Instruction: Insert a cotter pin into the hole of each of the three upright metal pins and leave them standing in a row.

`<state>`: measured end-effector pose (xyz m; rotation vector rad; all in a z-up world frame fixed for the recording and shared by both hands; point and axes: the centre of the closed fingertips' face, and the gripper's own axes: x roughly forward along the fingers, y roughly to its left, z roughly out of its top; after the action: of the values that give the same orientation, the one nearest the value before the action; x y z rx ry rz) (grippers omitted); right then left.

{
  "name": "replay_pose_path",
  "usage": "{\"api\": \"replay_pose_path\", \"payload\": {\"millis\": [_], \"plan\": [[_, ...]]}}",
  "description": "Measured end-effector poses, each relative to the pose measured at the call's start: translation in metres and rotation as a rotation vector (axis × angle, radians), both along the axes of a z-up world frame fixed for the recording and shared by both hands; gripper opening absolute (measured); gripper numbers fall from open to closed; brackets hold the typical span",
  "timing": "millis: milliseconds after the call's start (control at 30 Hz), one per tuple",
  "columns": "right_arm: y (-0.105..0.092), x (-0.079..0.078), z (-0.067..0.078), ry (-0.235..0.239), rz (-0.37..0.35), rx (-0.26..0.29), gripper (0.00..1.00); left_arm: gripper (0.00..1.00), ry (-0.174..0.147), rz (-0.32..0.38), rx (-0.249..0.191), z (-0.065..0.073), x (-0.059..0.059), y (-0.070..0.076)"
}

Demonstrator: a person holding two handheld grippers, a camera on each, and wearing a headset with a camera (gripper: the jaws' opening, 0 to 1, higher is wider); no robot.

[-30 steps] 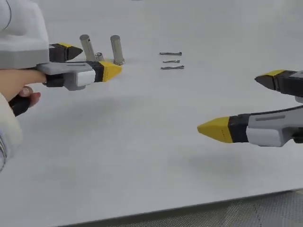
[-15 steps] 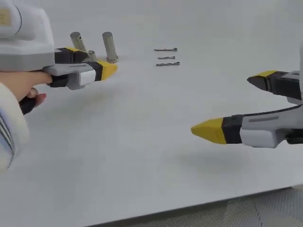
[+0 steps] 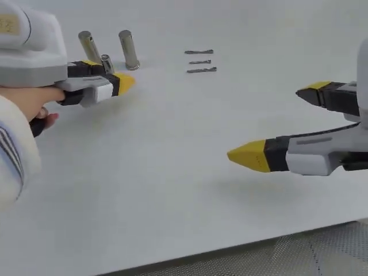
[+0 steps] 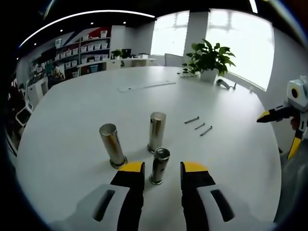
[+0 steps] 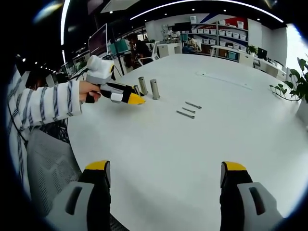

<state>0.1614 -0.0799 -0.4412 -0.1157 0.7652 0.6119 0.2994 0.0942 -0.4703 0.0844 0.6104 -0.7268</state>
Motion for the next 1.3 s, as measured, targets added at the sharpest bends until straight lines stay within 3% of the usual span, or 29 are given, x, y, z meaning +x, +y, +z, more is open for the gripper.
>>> {"api": "replay_pose_path", "payload": {"millis": [133, 200, 233, 333, 700, 800, 933, 1033, 1167, 1300], "plan": [[-0.002, 0.001, 0.0, -0.002, -0.003, 0.001, 0.94, 0.19, -0.003, 0.007, -0.005, -0.001, 0.0, -0.001], [-0.002, 0.001, 0.0, -0.001, -0.004, 0.005, 0.94, 0.15, 0.021, 0.015, -0.028, -0.003, -0.001, -0.002], [-0.002, 0.001, -0.001, -0.001, -0.001, 0.01, 0.93, 0.14, 0.012, 0.019, -0.023, -0.003, 0.001, -0.001], [0.002, 0.0, -0.002, 0.016, -0.002, 0.059, 0.93, 0.08, 0.009, 0.014, -0.022, -0.003, 0.001, -0.002], [0.004, 0.003, 0.0, 0.004, 0.008, 0.043, 0.93, 0.06, 0.008, -0.015, -0.02, -0.003, 0.003, -0.001], [0.005, 0.004, 0.002, 0.0, 0.009, 0.042, 0.93, 0.05, -0.007, -0.043, 0.018, -0.003, 0.001, 0.001], [0.005, 0.004, 0.002, -0.004, 0.01, 0.041, 0.93, 0.05, -0.025, -0.077, 0.037, -0.002, -0.001, 0.0], [0.005, 0.005, 0.003, -0.008, 0.011, 0.042, 0.93, 0.05, -0.087, -0.123, 0.093, 0.004, -0.001, 0.0], [0.006, 0.004, 0.003, -0.01, 0.011, 0.043, 0.93, 0.05, -0.112, -0.162, 0.06, 0.014, -0.008, -0.009], [0.007, 0.003, 0.004, -0.013, 0.011, 0.048, 0.93, 0.05, -0.139, -0.232, 0.067, 0.021, -0.021, -0.022]]}}
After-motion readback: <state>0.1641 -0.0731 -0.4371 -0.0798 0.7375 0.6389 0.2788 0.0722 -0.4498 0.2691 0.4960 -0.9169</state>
